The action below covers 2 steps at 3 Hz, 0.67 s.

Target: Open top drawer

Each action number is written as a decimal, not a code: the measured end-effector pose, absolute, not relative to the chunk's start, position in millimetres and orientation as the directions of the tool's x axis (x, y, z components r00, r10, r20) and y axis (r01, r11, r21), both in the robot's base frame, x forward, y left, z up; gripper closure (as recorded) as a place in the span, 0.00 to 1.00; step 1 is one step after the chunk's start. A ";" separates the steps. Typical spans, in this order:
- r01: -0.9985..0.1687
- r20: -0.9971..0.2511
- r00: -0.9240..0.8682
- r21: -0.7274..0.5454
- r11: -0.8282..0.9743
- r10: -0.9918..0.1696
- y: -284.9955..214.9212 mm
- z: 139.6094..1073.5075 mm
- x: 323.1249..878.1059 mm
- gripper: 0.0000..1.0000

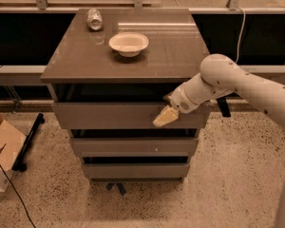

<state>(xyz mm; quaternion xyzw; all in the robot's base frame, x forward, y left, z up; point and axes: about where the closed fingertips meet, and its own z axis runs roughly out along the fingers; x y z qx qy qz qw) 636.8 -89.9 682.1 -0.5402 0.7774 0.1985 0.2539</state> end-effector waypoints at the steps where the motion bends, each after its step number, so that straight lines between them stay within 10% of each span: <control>1: -0.941 -0.607 -0.288 0.036 0.336 -0.741 -90.5 682.2 634.9 0.66; 2: -0.944 -0.577 -0.297 0.057 0.325 -0.761 -101.9 689.2 597.7 0.89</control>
Offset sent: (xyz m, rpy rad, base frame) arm -0.1923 -0.0641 0.0426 -0.1446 0.1616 0.0667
